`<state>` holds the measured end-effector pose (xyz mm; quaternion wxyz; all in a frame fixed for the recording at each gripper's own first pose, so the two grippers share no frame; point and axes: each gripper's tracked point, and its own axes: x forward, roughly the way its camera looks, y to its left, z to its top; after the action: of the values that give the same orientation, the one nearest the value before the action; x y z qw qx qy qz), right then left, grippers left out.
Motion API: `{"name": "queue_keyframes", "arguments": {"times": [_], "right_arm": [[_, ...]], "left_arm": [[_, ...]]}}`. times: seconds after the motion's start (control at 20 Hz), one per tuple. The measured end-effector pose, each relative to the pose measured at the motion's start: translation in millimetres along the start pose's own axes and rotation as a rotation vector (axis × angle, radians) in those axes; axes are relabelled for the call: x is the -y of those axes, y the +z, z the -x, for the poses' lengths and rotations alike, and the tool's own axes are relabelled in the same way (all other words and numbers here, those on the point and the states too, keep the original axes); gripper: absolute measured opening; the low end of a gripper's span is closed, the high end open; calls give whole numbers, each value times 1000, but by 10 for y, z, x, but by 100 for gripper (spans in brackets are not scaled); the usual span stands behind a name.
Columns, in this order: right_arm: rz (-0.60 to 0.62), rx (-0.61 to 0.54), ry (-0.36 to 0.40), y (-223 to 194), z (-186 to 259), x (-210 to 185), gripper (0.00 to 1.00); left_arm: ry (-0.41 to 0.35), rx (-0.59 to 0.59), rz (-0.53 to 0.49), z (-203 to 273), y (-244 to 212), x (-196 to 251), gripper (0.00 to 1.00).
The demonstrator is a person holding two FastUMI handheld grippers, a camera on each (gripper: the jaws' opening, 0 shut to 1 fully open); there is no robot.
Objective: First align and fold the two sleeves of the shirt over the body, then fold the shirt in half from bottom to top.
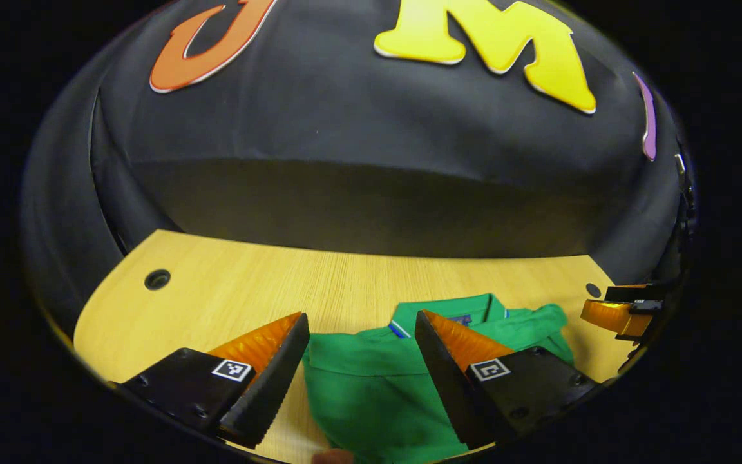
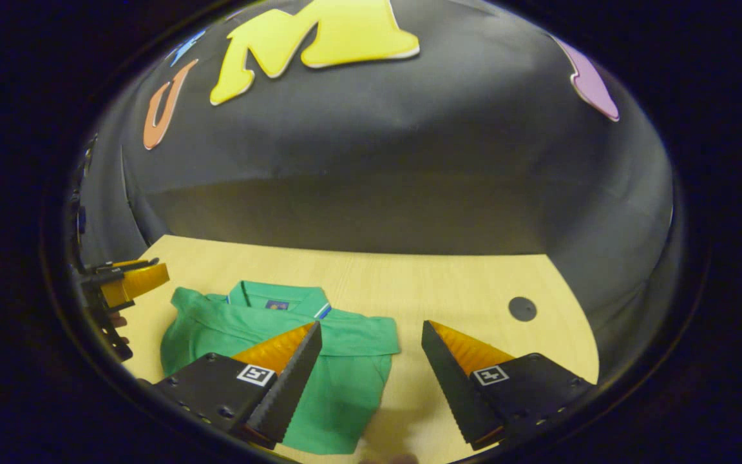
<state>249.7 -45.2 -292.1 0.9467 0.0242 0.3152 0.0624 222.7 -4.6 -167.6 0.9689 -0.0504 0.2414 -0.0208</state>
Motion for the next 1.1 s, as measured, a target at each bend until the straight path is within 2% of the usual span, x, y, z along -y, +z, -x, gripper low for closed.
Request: {"name": "queue_keyframes", "arguments": {"times": [0.05, 0.1, 0.15, 0.35, 0.55, 0.65, 0.75, 1.1], "right_arm": [[-4, 25, -8, 103, 179, 3, 96], [-3, 57, -11, 209, 379, -8, 94], [2, 88, -14, 322, 581, -23, 97], [50, 227, -3, 740, 1357, -171, 95], [65, 322, 2, 958, 2099, -400, 95], [64, 363, -9, 1010, 2448, -479, 96], [69, 396, -25, 997, 2751, -511, 96], [43, 478, -44, 778, 3617, -680, 96]], "left_arm": [[-5, 28, -9, 136, 142, 60, 100], [-11, 48, -10, 271, 253, 123, 100], [-13, 61, -8, 451, 356, 179, 100], [-9, 146, 12, 1077, 899, 307, 100], [12, 226, -19, 1733, 1330, 390, 100], [11, 248, -18, 2047, 1395, 382, 100], [43, 265, -49, 2423, 1463, 355, 100], [54, 380, 22, 3283, 1505, 273, 100]]}}
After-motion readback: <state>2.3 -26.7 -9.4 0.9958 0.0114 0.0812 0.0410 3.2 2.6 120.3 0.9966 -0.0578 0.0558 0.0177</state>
